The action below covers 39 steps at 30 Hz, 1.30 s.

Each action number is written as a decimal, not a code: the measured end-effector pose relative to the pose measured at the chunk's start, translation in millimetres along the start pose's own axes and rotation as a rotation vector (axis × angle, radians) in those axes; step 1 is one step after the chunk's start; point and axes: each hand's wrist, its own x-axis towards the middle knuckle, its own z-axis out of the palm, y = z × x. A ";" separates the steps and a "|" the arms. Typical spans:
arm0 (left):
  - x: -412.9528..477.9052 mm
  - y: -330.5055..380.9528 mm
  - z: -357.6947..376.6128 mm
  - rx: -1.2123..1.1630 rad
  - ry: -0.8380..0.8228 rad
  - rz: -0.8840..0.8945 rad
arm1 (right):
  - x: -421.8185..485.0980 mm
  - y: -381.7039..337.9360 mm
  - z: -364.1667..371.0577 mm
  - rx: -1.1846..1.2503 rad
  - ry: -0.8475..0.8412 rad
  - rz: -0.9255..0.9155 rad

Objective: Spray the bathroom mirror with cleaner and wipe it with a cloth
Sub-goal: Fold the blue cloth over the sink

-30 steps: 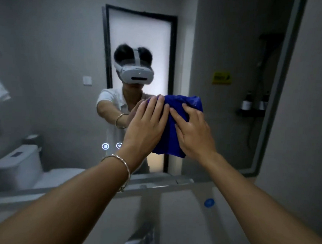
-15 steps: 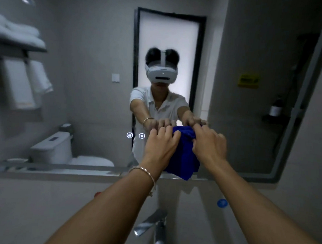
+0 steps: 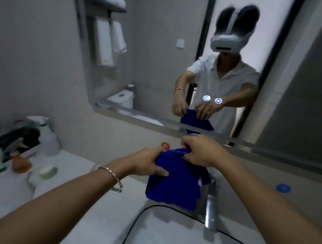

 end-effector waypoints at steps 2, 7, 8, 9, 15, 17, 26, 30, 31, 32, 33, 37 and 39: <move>-38.1 -37.1 -5.8 -0.058 0.042 -0.122 | 26.0 -41.7 15.6 0.037 -0.049 -0.101; -138.4 -131.0 -15.2 -0.090 0.238 -0.396 | 85.8 -165.5 53.6 0.082 -0.164 -0.312; -158.5 -148.6 -16.5 -0.097 0.262 -0.442 | 95.0 -190.5 62.1 0.089 -0.179 -0.350; -178.5 -165.7 -17.2 -0.102 0.276 -0.482 | 103.1 -214.8 71.3 0.094 -0.196 -0.387; -289.9 -259.7 -8.9 -0.234 0.237 -0.668 | 138.6 -347.2 138.5 0.121 -0.389 -0.539; -318.6 -283.8 -5.0 -0.209 0.255 -0.733 | 146.7 -387.2 157.4 0.093 -0.434 -0.591; -405.2 -363.6 -43.4 0.155 0.487 -0.876 | 188.5 -527.2 175.8 0.073 -0.371 -0.770; -416.8 -379.3 -69.5 0.296 0.570 -0.833 | 207.6 -551.0 162.2 0.147 -0.209 -0.795; -417.0 -381.2 -68.3 0.304 0.560 -0.833 | 208.8 -551.5 165.1 0.159 -0.183 -0.806; -416.2 -384.3 -61.7 0.289 0.530 -0.835 | 209.2 -549.9 171.6 0.155 -0.189 -0.816; -414.4 -385.9 -50.9 0.254 0.478 -0.837 | 208.7 -546.2 182.1 0.122 -0.241 -0.824; -406.2 -389.8 -10.2 0.162 0.317 -0.838 | 202.3 -523.1 220.1 -0.106 -0.620 -0.796; -399.3 -391.6 -17.1 0.149 0.334 -0.862 | 207.0 -513.7 221.0 -0.040 -0.639 -0.727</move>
